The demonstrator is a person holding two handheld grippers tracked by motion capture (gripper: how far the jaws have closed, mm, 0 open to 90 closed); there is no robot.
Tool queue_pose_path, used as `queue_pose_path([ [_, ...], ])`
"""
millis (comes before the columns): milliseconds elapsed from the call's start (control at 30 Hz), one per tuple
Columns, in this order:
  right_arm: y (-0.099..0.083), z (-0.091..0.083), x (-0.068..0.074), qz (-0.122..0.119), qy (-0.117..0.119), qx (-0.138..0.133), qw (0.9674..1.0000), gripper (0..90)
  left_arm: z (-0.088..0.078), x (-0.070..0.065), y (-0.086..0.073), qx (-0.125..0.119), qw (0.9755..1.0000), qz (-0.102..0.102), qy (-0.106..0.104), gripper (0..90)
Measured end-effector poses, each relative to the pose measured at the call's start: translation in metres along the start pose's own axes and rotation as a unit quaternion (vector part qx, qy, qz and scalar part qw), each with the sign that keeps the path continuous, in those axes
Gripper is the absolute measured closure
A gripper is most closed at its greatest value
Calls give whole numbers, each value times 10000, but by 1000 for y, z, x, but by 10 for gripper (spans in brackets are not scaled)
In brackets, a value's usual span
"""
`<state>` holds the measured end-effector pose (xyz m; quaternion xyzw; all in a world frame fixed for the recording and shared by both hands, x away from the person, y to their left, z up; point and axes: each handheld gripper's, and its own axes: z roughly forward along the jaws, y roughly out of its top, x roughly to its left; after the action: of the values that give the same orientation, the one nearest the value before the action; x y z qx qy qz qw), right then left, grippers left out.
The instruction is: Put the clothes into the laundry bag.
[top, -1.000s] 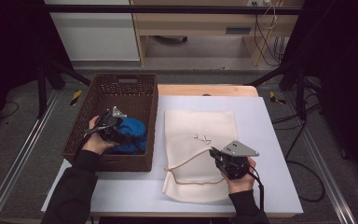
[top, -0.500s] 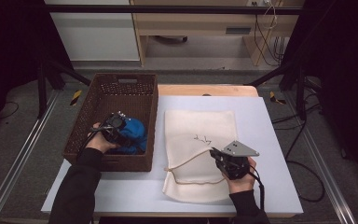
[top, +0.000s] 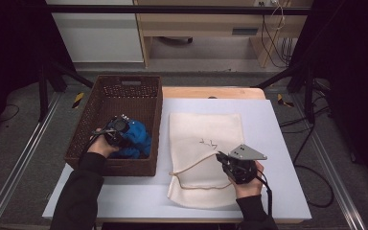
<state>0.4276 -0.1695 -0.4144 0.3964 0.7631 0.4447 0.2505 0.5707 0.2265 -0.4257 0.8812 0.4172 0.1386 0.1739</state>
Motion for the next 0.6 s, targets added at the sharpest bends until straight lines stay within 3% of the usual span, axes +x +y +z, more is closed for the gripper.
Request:
queue_pose_path([
  [100, 0, 0, -1, -3, -1, 2, 10000, 881, -8, 3, -1, -306, 9993, -182, 117, 742],
  [167, 0, 0, -1, -3, -2, 1, 10000, 881, -14, 5, -2, -597, 9973, -371, 202, 743],
  [200, 0, 0, -1, -3, -2, 1, 10000, 881, -14, 5, -2, -597, 9973, -371, 202, 745],
  [233, 0, 0, -1, 5, 0, 5, 10000, 881, -21, 6, -4, -934, 9942, -480, 242, 746],
  [300, 0, 0, -1, 6, 2, -1, 10000, 882, -27, 5, -6, -1213, 9906, -534, 329, 747],
  [333, 0, -1, -1, 24, 0, -4, 10000, 881, -27, 5, -6, -1213, 9906, -534, 329, 747],
  [367, 0, -1, -1, 29, -2, -8, 10000, 881, -32, 7, -8, -1453, 9869, -619, 332, 747],
  [433, 0, -1, -1, 41, -10, -1, 10000, 881, -37, 8, -10, -1668, 9825, -726, 398, 749],
  [533, 0, -1, -1, 46, -7, -6, 10000, 882, -42, 7, -13, -1972, 9764, -728, 501, 752],
  [600, 0, -2, -2, 36, -8, -11, 10000, 882, -47, 6, -15, -2242, 9706, -678, 556, 753],
])
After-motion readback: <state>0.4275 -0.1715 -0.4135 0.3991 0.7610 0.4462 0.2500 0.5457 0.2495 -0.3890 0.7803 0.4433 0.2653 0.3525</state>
